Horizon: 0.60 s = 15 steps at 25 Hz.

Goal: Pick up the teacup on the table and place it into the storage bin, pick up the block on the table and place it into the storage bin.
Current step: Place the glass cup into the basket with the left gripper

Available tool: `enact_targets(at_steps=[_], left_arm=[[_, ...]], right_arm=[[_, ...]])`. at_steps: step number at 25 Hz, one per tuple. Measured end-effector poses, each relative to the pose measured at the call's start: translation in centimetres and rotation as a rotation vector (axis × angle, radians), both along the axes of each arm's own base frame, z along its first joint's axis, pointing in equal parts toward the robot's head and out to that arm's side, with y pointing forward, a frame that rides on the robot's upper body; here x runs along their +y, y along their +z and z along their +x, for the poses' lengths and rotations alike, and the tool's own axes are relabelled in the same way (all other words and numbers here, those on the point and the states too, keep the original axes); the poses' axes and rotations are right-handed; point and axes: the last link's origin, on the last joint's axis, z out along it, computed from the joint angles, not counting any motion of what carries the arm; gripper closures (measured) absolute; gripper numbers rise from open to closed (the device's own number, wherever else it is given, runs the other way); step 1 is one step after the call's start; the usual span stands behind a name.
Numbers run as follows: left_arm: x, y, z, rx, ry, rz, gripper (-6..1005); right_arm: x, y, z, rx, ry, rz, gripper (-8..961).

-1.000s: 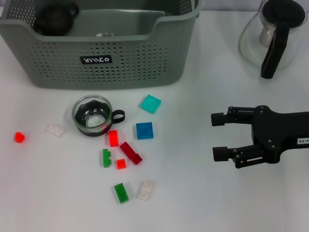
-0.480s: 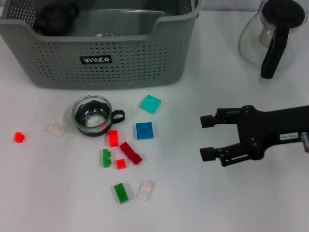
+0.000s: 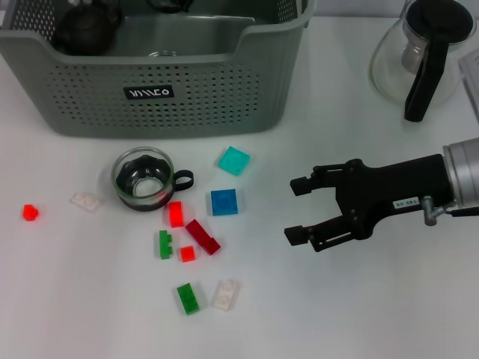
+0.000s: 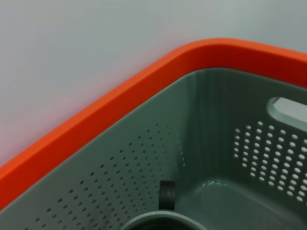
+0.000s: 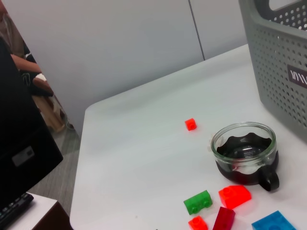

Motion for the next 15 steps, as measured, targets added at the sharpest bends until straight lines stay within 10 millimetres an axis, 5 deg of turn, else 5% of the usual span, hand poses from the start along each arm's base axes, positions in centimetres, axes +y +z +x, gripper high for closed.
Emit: enact_targets(at_steps=[15], left_arm=[[-0.8,-1.9,0.2,0.035,-0.026,-0.04,934]], right_arm=[[0.3,-0.2,0.0,-0.009,-0.002,0.015,8]])
